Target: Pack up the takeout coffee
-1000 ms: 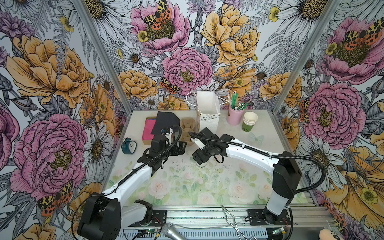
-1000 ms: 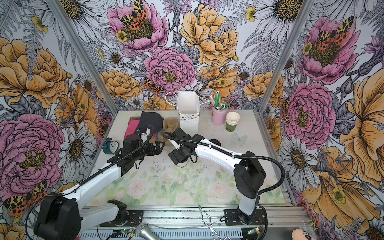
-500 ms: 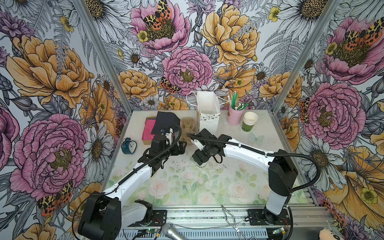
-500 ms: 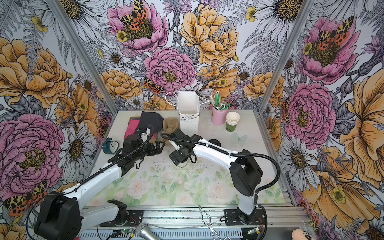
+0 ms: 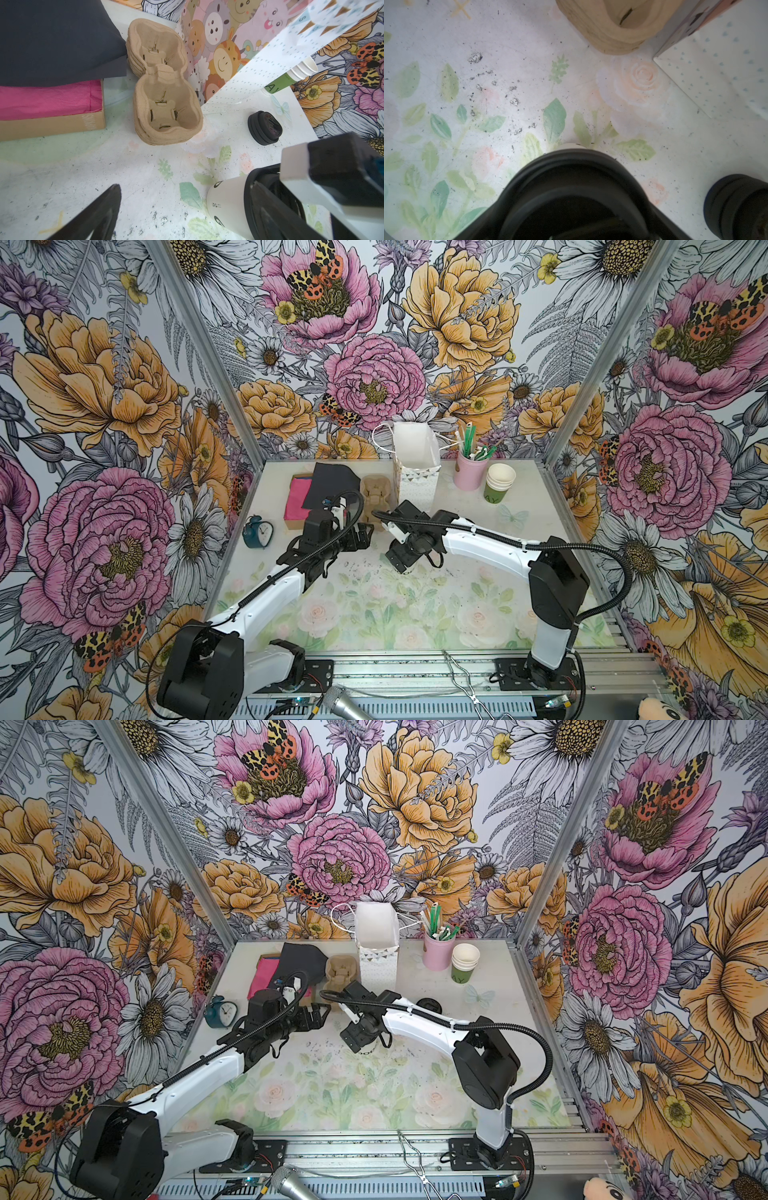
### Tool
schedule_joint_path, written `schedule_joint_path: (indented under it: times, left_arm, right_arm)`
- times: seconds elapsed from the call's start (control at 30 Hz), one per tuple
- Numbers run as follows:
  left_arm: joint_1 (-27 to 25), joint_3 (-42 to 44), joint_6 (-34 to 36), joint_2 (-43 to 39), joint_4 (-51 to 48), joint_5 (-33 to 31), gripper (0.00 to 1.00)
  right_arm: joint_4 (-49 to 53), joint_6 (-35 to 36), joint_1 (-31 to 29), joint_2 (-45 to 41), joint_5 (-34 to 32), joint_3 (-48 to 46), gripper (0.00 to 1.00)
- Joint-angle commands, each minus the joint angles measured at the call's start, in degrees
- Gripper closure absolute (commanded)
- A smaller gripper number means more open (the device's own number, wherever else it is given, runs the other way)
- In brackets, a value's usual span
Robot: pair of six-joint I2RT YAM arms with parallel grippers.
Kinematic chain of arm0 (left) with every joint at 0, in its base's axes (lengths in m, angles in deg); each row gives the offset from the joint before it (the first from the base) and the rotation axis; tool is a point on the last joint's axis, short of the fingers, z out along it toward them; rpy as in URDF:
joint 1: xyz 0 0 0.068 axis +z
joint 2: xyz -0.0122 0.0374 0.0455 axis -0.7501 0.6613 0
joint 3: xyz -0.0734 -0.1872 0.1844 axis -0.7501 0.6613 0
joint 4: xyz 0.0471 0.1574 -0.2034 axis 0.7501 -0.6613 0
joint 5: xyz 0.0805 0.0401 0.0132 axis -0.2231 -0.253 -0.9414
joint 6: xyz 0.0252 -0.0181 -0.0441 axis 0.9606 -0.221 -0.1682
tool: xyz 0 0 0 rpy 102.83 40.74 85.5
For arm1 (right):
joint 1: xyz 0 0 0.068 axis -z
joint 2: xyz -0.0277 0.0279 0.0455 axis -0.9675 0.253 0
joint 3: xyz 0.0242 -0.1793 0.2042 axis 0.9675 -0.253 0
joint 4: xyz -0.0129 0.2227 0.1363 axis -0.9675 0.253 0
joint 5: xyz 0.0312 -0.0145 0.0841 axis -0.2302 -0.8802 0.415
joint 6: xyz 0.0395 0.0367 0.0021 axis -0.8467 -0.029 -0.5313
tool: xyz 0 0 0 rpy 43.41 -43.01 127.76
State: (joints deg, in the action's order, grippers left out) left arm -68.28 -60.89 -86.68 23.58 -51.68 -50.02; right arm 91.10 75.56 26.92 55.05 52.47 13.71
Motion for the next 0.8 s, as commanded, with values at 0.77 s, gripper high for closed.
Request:
schedule_joint_path:
  times: [0.77]
  left_arm:
    - [0.3,0.7,-0.6,1.8,3.7,1.7,0.01]
  right_arm:
    - [0.4,-3.0,17.7,-18.3,-2.2,-20.5,0.07]
